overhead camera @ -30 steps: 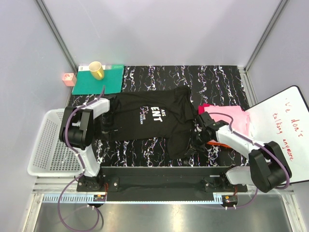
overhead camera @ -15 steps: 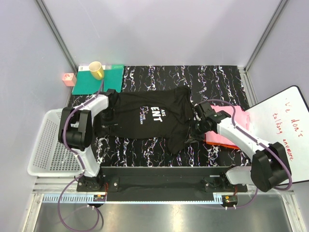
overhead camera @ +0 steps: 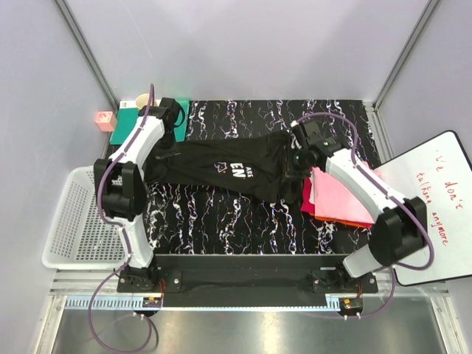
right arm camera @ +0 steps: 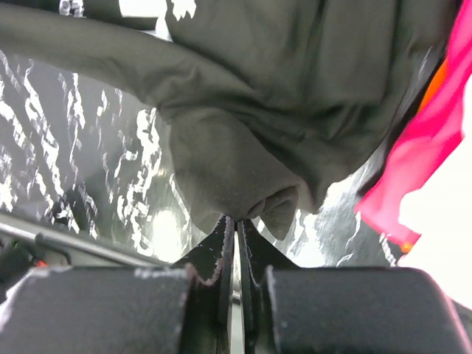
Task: Fold and stack the t-shirts
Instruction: Fold the tshirt
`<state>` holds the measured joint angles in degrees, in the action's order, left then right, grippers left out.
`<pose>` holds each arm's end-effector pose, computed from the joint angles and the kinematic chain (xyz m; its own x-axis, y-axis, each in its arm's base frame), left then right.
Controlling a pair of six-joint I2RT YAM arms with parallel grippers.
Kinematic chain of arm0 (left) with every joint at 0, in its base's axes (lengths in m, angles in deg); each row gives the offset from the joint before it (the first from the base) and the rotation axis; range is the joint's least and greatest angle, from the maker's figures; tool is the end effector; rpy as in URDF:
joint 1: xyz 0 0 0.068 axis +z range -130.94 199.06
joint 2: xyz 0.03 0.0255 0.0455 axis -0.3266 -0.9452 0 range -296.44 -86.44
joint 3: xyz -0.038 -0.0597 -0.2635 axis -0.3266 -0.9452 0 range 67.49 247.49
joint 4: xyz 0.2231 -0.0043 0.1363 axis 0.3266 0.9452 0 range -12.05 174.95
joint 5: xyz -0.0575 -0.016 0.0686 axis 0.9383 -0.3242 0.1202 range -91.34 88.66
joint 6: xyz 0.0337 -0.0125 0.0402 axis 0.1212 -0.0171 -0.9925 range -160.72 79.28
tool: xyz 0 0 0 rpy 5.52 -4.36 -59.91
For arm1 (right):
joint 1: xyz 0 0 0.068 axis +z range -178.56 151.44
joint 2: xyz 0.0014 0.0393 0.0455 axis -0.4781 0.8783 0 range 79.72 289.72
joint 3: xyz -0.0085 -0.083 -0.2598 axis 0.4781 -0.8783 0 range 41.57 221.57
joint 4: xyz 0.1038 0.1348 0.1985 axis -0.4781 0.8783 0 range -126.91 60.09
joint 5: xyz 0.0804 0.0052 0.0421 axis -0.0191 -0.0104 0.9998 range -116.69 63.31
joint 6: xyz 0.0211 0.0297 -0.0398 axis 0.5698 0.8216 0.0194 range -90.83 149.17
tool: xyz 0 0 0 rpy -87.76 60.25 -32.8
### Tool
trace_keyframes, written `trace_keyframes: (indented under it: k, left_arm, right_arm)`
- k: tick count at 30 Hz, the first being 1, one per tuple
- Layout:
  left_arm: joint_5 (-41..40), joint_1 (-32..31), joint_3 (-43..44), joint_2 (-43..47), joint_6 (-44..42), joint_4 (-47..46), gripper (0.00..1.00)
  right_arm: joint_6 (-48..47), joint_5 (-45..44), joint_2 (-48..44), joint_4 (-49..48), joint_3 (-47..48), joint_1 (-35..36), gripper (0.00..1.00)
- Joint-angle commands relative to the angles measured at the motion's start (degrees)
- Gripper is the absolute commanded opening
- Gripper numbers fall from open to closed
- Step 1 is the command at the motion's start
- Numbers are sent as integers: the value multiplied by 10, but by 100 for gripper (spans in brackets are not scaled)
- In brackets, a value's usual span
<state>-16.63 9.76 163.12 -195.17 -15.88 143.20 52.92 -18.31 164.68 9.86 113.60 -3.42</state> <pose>0.3755 -0.0520 0.2603 -0.9205 -0.2598 -0.2919 -0.3122 0.9382 0.1496 0.2732 0.1338 0.2858 -0.9115 0.0123 -0.4112 -0.1309 0.9389 0.3184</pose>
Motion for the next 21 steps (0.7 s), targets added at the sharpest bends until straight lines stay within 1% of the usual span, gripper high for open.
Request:
trace_keyframes:
  k: [1,2,4,5,7,8,10,11,13,14,16,17,18,19,20,21]
  left_arm:
    - [-39,6,94,-62,-11,50,0]
    - [-40,9,129,-75,-13,61,0]
    - [-38,12,162,-108,-15,71,0]
    - [-37,16,196,-119,-15,82,0]
    - [-33,25,227,-149,-18,91,0]
    - [-28,28,250,-158,-18,96,0]
    - [-26,37,269,-178,-21,102,0]
    - [-25,40,280,-184,-22,106,0]
    - [-21,52,285,-197,-23,106,0]
    - [-14,57,286,-200,-23,104,6]
    - [-8,68,288,-213,-30,101,25]
    - [-4,71,292,-219,-33,98,53]
    - [-1,75,295,-230,-37,97,65]
    - [2,81,306,-235,-38,99,81]
    - [3,82,307,-242,-38,101,99]
    - [3,83,310,-245,-42,101,99]
  right_arm:
    - [-53,-34,65,7,68,-26,7]
    - [-62,-35,93,7,92,-30,7]
    - [-71,-37,120,7,114,-40,7]
    - [-79,-37,147,5,136,-43,7]
    - [-85,-38,185,2,162,-53,7]
    - [-91,-39,199,2,194,-55,7]
    - [-96,-41,224,2,229,-62,7]
    - [-103,-39,250,3,265,-62,7]
    - [-107,-39,278,9,305,-66,7]
    - [-111,-37,303,10,343,-68,7]
    - [-113,-30,340,20,383,-69,7]
    - [-113,-29,353,24,420,-70,7]
    - [-113,-29,364,30,440,-70,7]
    - [-112,-27,387,38,457,-70,7]
    - [-112,-27,399,41,491,-71,7]
    - [-112,-26,410,46,506,-71,8]
